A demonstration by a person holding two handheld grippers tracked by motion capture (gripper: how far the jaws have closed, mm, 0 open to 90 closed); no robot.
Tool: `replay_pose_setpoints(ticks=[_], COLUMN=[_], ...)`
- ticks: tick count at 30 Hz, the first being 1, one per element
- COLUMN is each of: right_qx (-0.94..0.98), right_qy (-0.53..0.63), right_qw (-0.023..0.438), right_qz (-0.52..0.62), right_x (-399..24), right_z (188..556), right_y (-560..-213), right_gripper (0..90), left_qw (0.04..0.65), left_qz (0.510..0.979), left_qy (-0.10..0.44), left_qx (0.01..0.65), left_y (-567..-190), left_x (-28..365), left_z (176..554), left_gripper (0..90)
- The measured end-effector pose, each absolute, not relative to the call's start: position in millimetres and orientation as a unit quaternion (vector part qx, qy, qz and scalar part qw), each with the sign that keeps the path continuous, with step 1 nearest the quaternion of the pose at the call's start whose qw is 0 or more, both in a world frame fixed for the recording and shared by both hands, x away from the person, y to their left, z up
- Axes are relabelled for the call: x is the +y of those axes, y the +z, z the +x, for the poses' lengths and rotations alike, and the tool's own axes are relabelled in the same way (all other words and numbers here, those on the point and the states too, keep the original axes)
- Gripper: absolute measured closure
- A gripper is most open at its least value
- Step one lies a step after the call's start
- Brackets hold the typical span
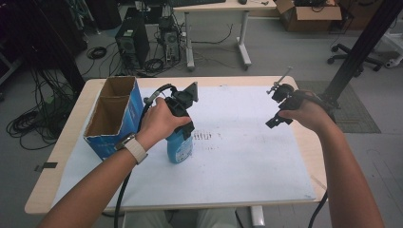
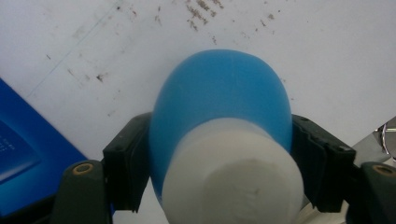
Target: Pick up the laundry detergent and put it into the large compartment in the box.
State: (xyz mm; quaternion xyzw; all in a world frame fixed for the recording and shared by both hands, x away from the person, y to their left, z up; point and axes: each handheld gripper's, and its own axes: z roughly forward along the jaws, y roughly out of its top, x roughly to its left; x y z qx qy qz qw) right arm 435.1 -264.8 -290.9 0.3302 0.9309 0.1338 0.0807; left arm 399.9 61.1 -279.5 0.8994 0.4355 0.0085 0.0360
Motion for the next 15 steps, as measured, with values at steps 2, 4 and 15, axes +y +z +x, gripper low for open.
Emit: replay_pose_setpoints(ticks=[2,4,15], right_qx=[0.931,0.93,0.931], right_qy=[0.134,0.135,0.133], right_qw=[0.081,0.081,0.08], right_qz=[0.331,0.331,0.33], right_x=[-264.9,-265.1,-264.9], right_z=[435.0,434.9,435.3], right_y=[-290.7,-290.7,-291.4], right_gripper=[9.2,9.3,9.2], left_qw=[0.038,0.037,0.038], left_qz=[0.899,0.9,0.899], left_qy=[0.009,0.012,0.01], left_qx=[0.436,0.435,0.437], left_y=[-279.6,-279.5,-279.7], left_x=[61.4,61.7,62.8], left_z=[399.9,399.9,401.1], left_gripper=[31.5,33.5,36.2])
